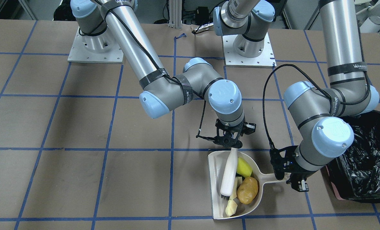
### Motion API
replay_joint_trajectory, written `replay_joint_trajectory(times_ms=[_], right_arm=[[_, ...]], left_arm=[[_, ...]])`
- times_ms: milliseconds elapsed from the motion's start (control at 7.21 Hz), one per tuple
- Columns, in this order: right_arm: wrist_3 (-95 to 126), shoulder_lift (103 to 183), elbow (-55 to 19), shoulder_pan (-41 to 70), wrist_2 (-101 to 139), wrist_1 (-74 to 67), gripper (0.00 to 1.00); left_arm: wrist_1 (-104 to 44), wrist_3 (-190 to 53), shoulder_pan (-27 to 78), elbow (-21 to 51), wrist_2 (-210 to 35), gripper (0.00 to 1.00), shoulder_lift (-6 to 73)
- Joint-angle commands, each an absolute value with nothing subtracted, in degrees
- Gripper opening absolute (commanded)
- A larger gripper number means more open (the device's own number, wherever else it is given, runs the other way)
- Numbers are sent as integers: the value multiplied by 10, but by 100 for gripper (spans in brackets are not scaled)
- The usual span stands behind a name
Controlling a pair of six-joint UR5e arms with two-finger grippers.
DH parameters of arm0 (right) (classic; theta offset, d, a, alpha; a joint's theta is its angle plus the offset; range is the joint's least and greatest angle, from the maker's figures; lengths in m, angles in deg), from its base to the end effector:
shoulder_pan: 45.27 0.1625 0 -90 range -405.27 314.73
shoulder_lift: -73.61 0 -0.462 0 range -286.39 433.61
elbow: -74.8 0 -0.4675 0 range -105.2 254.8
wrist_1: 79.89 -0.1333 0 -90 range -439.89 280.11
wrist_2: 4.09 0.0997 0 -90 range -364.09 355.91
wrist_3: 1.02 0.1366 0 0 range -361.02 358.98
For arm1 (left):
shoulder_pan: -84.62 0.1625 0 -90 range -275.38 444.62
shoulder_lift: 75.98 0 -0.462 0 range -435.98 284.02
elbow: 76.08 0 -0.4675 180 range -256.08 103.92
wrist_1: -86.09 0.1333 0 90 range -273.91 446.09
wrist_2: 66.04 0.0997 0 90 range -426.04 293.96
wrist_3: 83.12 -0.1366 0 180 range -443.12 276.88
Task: Sweep and dump trash into bin
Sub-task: 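Sweep the items with the right gripper's brush into the left-held dustpan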
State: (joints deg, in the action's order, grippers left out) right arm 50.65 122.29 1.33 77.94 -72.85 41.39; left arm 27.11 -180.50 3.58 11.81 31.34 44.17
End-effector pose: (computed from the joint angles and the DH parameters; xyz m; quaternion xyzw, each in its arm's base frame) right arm 0.6146 -0.6051 0.1982 0.1471 0.9703 0.0831 0.1733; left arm 0.0027 -0.7601 0.2121 0.6944 0.7162 0.0359 0.0593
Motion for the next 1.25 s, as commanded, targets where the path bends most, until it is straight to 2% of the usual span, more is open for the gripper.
replay_joint_trajectory(times_ms=[0,555,971,1110], right_arm=[[498,1246,13,769,-733,393,0],[456,1272,8,729,-754,348,0],[337,1344,-4,655,-831,176,0],[290,1365,-29,612,-857,165,0]], left_arm=[[271,-1805,36,119,313,10,441],[271,-1805,36,121,313,10,440],[270,-1812,47,116,266,10,430],[267,-1819,59,116,236,10,425]])
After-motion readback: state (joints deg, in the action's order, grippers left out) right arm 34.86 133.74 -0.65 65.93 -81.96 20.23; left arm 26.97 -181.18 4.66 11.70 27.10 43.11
